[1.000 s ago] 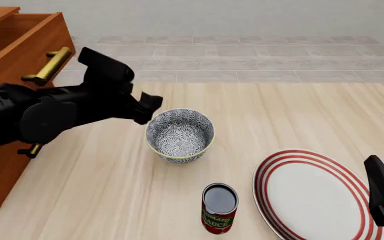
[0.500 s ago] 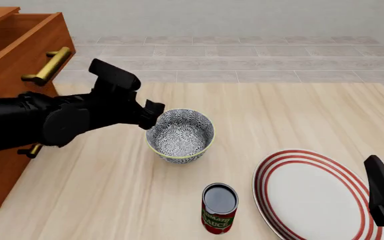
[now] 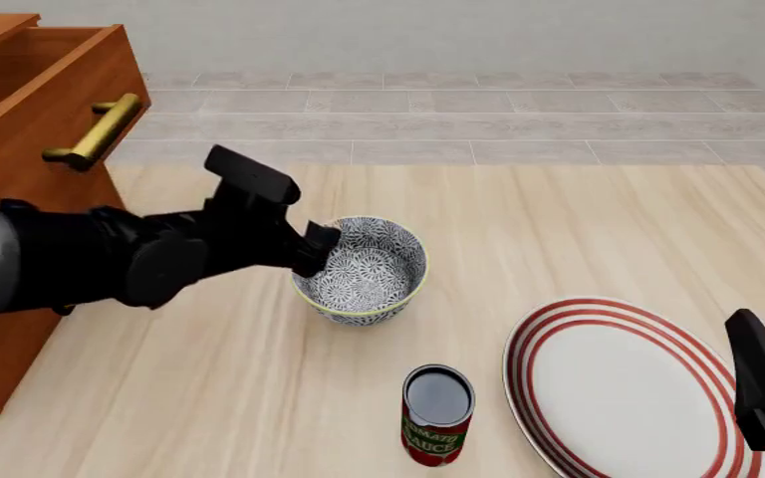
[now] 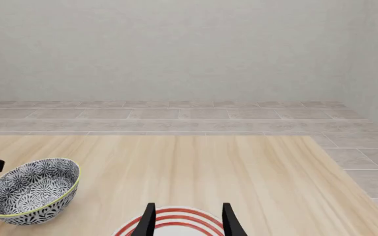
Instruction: Put the bowl on top of the cabinet.
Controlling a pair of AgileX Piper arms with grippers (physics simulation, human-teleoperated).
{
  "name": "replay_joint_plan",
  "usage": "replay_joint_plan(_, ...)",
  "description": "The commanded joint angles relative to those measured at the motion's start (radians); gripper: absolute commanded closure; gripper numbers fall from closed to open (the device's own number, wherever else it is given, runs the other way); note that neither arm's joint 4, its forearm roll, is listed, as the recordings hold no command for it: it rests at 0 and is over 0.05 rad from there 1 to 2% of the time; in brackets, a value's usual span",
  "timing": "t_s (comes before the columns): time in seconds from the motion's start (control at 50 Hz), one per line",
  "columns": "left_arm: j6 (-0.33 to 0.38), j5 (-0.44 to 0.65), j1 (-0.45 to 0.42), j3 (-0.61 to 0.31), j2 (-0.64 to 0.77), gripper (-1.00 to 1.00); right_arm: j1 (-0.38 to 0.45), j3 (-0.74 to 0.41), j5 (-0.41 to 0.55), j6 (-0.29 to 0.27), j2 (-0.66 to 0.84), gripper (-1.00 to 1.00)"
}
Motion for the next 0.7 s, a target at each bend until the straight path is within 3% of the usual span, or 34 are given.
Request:
replay_joint_plan(0.02, -0.005, -0.026, 0.002, -0.001, 0.034, -1.0, 0.0, 0.0, 0.0, 0.0, 0.0, -1.0)
replay_joint_plan(0.7, -0.006, -0.065, 0.047, -0.006, 0.091, -1.0, 0.0, 0.0, 0.0, 0.0, 0.0, -1.0)
